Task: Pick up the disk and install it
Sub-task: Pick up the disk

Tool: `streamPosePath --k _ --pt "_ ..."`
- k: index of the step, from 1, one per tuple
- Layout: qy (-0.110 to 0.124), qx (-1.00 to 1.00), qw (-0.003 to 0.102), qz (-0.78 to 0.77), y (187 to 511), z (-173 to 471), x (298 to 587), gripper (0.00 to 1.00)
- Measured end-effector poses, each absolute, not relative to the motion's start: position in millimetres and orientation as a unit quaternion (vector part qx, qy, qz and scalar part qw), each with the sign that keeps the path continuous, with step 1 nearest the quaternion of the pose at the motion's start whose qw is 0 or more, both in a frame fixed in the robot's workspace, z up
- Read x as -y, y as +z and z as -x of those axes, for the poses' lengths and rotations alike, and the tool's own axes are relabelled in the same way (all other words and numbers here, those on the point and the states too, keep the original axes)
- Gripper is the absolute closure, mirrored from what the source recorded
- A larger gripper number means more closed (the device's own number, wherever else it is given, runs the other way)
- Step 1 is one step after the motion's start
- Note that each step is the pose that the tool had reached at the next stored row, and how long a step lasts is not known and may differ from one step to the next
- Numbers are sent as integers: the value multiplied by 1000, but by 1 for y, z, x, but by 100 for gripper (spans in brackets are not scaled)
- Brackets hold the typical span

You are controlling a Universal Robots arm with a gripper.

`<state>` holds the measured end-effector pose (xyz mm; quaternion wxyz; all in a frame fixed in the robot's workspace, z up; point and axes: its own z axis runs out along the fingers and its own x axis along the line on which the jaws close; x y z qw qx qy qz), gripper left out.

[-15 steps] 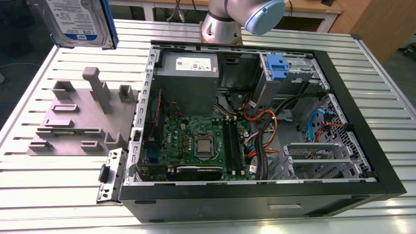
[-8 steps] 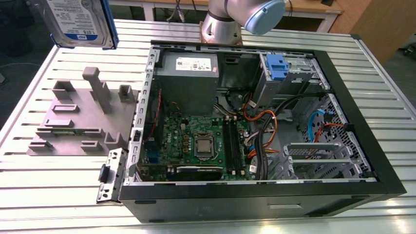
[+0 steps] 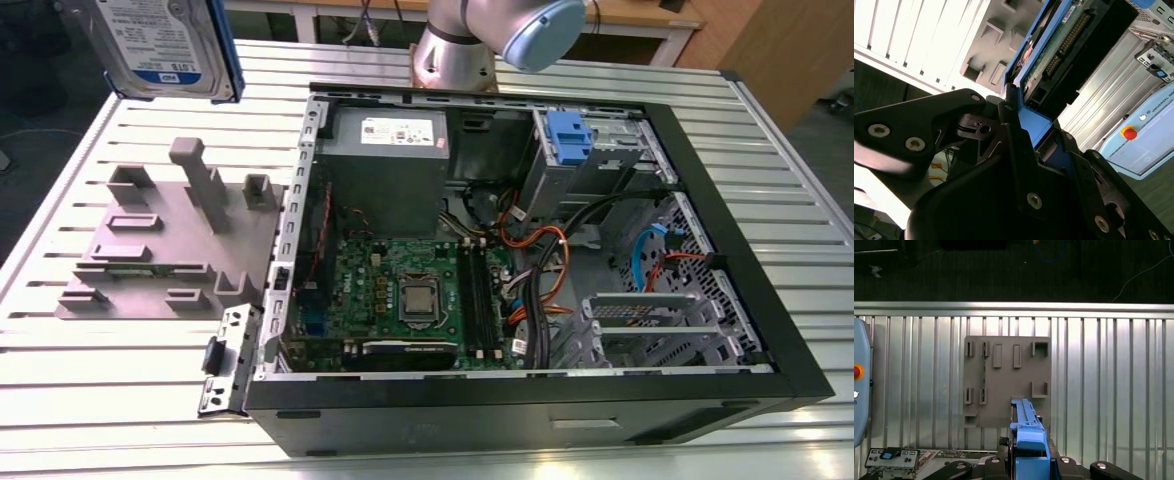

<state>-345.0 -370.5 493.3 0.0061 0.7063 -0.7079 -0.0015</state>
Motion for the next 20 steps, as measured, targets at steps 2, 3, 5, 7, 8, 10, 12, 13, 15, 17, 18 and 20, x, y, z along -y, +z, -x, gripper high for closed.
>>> streamPosePath --k 2,3,5,7,8,10,12,13,15,17,18,20 --pt "-1 708 7 -706 493 344 372 64" --pt "-1 708 7 -706 493 343 373 64" --pt "0 708 7 -706 493 339 373 64" --pt "0 708 7 -706 493 334 373 64" --pt "0 708 7 -706 493 332 373 64" --pt "0 708 7 -706 493 330 375 64" --pt "0 708 7 -706 493 329 377 64" --pt "0 708 7 -706 493 329 378 64" --pt "0 708 7 -706 492 329 380 64" --pt "0 708 7 -706 492 329 381 64" --pt "0 708 7 -706 492 329 382 64" --pt "0 708 7 -706 492 329 382 64"
